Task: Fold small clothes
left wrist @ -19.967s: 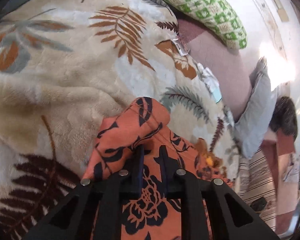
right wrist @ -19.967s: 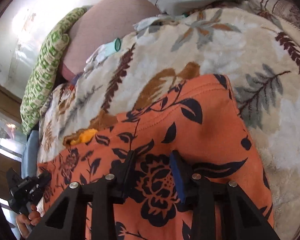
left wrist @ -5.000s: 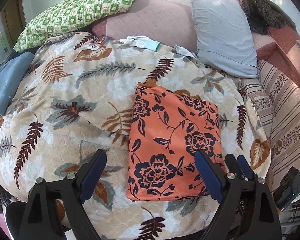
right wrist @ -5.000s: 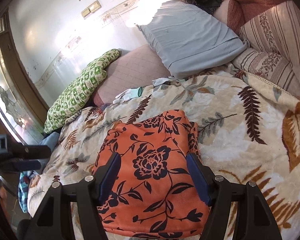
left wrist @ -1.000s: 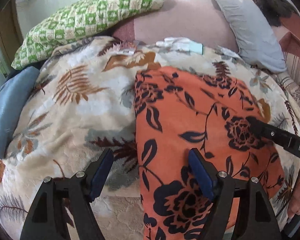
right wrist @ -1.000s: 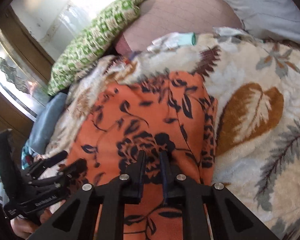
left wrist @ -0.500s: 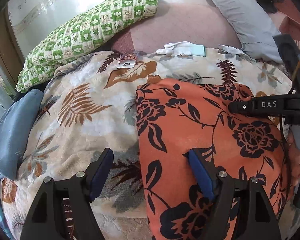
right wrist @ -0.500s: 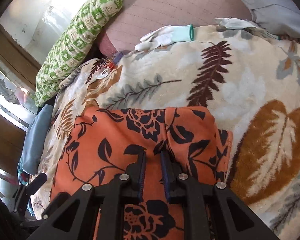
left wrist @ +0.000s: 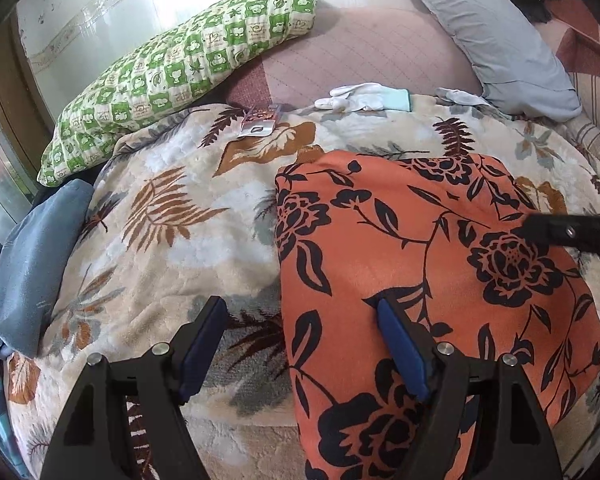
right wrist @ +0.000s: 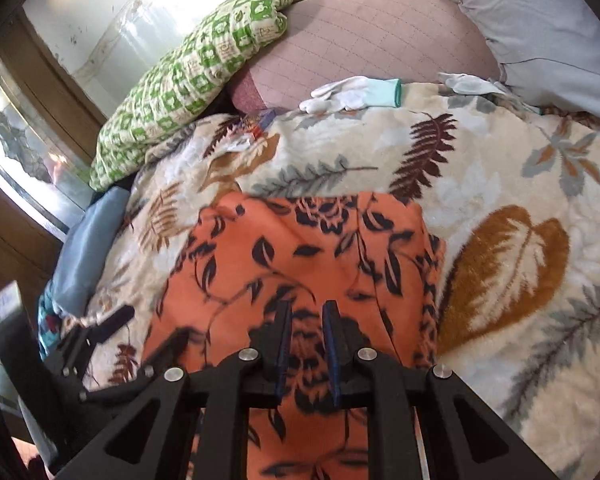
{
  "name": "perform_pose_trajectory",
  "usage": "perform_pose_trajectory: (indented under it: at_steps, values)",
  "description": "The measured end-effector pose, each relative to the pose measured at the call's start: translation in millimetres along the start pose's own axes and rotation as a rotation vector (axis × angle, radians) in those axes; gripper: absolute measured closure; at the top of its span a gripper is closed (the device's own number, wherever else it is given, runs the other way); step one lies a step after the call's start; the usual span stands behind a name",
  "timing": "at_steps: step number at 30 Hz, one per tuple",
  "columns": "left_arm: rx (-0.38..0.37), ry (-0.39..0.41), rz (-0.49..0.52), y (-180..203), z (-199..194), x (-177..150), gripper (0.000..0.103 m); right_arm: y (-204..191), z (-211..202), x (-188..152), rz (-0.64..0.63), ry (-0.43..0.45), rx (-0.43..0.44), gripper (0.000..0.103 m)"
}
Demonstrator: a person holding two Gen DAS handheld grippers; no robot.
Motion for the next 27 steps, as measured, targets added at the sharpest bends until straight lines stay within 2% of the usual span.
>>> perform_pose_trajectory:
  at_steps: [7, 9, 14, 16, 23, 27]
  values:
    - [0.013, 0.007, 0.009, 1, 0, -4, 0.024, 7, -17, -38, 0.047, -0.047, 0.009, 0.084]
    - [0.014, 0.007, 0.01, 1, 0, -6, 0.024, 7, -16, -49, 0.056, -0.069, 0.025, 0.084]
    - [0.021, 0.009, 0.021, 4, 1, -12, 0.023, 12, -2, -72, 0.06, -0.125, -0.001, 0.084]
    - [0.017, 0.009, 0.023, 4, 4, -15, 0.023, 14, 3, -76, 0.064, -0.122, 0.001, 0.084]
    - [-0.064, -0.018, -0.061, -3, 14, -26, 0.02, 17, 9, -80, 0.038, -0.098, -0.018, 0.083]
    - [-0.171, -0.093, -0.165, -10, 10, -35, 0.02, 13, 8, -82, 0.001, -0.072, -0.044, 0.083]
Point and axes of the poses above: each gripper's, at about its wrist camera, not at the fingertips, and z roughly the way its jaws point, y to its right, x to its top, the point moved 7 cm from there along z, roughly the way its jaws point, and after that the axes turned 4 degrees about -y, right-handed, at the moved point
